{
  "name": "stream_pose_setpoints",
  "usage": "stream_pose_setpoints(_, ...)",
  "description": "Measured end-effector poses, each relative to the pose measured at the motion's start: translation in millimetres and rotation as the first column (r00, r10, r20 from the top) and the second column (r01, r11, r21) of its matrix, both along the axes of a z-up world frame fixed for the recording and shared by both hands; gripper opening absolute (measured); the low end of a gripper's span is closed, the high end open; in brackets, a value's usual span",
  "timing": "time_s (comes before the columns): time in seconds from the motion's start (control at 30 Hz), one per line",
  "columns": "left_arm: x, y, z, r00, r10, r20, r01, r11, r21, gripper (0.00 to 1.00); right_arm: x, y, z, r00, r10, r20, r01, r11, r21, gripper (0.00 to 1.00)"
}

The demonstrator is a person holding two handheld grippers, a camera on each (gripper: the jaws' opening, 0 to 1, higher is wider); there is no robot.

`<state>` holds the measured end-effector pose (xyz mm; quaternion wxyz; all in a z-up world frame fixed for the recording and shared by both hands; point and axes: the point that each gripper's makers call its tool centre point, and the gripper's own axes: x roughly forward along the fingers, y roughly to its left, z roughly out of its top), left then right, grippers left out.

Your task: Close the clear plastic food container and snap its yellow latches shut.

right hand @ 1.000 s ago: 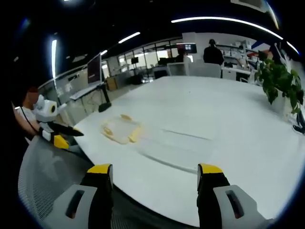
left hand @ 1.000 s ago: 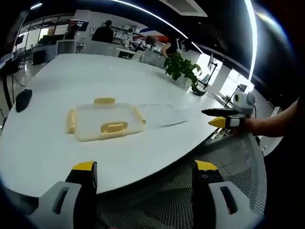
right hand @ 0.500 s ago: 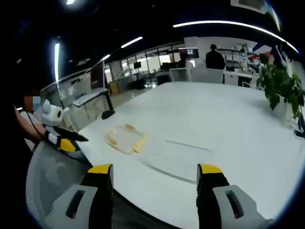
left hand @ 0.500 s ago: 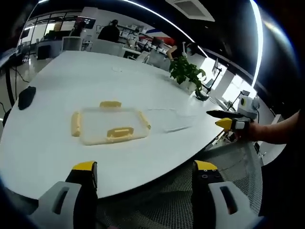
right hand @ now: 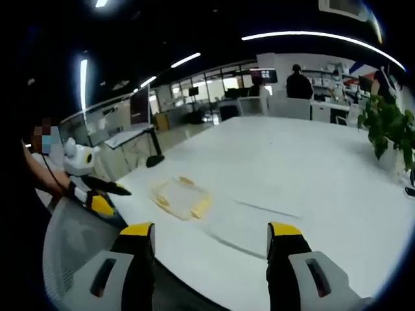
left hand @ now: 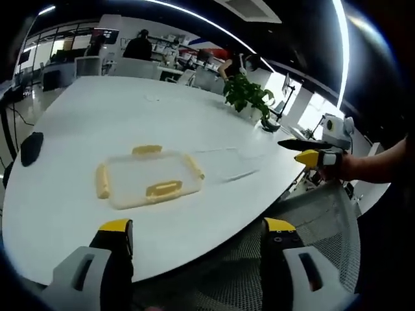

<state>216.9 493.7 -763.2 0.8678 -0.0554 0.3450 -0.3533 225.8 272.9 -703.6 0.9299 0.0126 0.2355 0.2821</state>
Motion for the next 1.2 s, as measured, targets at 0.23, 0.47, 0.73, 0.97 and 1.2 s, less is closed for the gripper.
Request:
stream_pose_setpoints(0.23, 2.1, 5.2, -1.1, 1.000, -0.008, -0.003, 0.008, 1.000, 0.006, 0.79, 8.8, 13.3, 11.4, 1.000, -0.006, 0.015, 0.005, 0.998, 0.055, 0.69)
stream_pose_setpoints(0.47, 4.2, 6.0, -1.5, 1.000, -0.017, -0.002, 0.017, 1.000, 0.013, 0.78, 10.8, 30.4, 11.4, 0.999, 0.048, 0.022, -0.048, 0.998, 0.037, 0.69)
stream_pose_setpoints(0.73, 10.0, 9.9, 2.1, 1.000, -0.005, -0.013, 0.005, 1.000, -0.010, 0.77, 14.6, 56.4, 14.6, 0.995, 0.098, 0.034, -0.100, 0.994, 0.042, 0.69)
stream_pose_setpoints(0.97, 12.1, 17.4, 0.0, 1.000, -0.002, -0.027, 0.002, 1.000, -0.009, 0.78, 17.1, 76.1, 11.5, 0.988, 0.148, 0.030, -0.149, 0.988, 0.032, 0.68)
stream_pose_setpoints(1.2, 19.7, 24.7, -2.1, 0.999, -0.039, -0.024, 0.039, 0.999, 0.008, 0.77, 21.7, 85.3, 8.1, 0.985, 0.171, 0.033, -0.171, 0.985, 0.017, 0.68)
